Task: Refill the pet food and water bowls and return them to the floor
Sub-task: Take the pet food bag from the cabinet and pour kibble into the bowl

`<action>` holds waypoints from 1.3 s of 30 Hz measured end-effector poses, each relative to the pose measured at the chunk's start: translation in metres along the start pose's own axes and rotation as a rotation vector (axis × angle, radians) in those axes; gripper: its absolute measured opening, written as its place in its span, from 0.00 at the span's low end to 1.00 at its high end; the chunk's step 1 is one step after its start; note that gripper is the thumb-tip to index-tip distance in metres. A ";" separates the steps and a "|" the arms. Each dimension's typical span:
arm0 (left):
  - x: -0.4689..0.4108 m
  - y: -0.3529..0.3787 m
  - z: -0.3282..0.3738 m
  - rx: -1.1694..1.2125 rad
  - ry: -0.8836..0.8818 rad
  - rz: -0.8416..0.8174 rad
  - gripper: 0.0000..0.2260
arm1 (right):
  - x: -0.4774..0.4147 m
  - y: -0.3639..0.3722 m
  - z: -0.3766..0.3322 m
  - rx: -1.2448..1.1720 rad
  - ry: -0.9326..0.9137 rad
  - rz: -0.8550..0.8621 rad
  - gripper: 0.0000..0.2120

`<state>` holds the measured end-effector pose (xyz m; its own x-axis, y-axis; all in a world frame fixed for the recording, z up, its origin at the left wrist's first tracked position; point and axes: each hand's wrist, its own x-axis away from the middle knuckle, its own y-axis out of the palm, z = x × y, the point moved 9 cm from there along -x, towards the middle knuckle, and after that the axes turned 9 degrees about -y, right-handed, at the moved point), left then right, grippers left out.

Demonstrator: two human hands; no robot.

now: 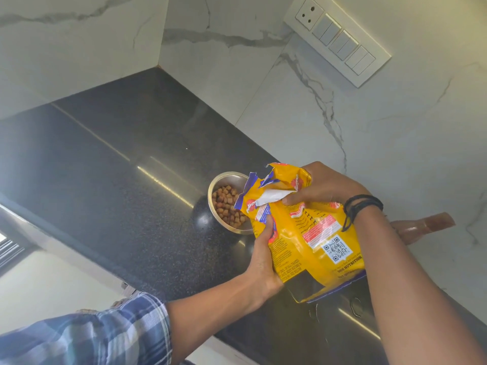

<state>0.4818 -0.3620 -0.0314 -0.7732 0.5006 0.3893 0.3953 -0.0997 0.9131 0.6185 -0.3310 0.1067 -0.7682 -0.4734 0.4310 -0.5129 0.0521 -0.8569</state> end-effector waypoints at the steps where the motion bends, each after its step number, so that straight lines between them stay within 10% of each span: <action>1: -0.001 0.000 0.000 0.003 -0.004 -0.003 0.22 | 0.000 0.000 0.000 0.000 0.009 -0.007 0.22; 39: -0.002 -0.004 -0.003 0.090 -0.018 -0.065 0.22 | -0.005 0.020 -0.011 0.036 0.029 -0.097 0.24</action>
<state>0.4800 -0.3652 -0.0355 -0.7900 0.5190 0.3263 0.3879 0.0111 0.9216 0.6077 -0.3175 0.0903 -0.7267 -0.4486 0.5202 -0.5717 -0.0248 -0.8201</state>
